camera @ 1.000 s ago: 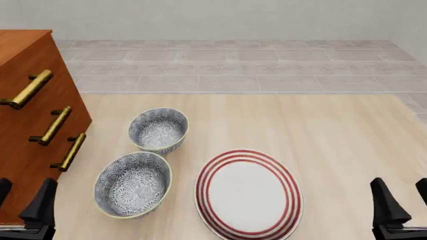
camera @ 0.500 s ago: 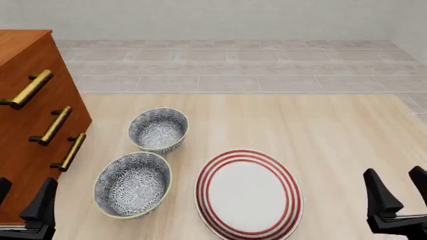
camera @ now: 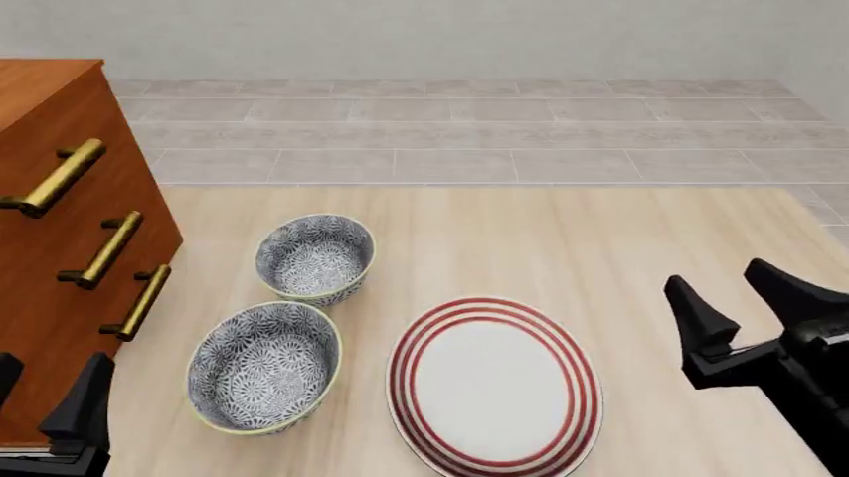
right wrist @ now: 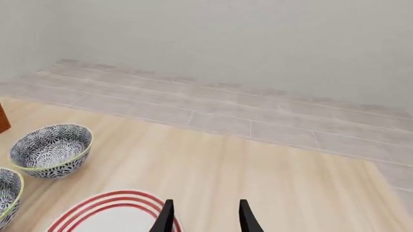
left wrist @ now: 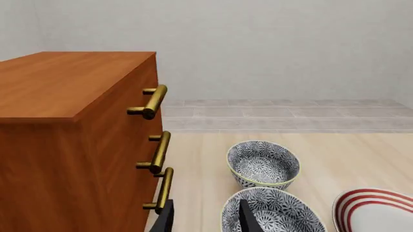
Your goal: Pick up the bowl and put it in the front on the plate.
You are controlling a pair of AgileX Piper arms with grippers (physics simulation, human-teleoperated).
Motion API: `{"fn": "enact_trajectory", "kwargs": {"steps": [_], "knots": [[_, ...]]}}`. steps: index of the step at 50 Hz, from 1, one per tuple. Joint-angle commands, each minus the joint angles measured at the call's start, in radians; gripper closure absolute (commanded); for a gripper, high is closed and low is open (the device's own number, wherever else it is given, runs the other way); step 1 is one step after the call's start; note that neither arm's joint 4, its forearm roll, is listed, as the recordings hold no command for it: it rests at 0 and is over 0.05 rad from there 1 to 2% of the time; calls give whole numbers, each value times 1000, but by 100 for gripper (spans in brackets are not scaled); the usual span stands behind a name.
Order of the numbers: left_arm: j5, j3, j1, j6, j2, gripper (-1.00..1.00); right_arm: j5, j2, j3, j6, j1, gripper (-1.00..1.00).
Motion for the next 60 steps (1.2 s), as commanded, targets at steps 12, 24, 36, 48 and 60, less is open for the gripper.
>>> {"fn": "enact_trajectory", "kwargs": {"steps": [12, 24, 36, 48, 60], "knots": [[0, 0, 0, 0, 0, -100, -15, 288, -183, -98, 145, -100], [0, 0, 0, 0, 0, -100, 33, 378, -289, -134, 224, -100], [0, 0, 0, 0, 0, -100, 88, 488, -408, -204, 263, -100], [0, 0, 0, 0, 0, -100, 157, 581, -536, -222, 323, -100], [0, 0, 0, 0, 0, -100, 242, 690, -683, -238, 326, -100]]}}
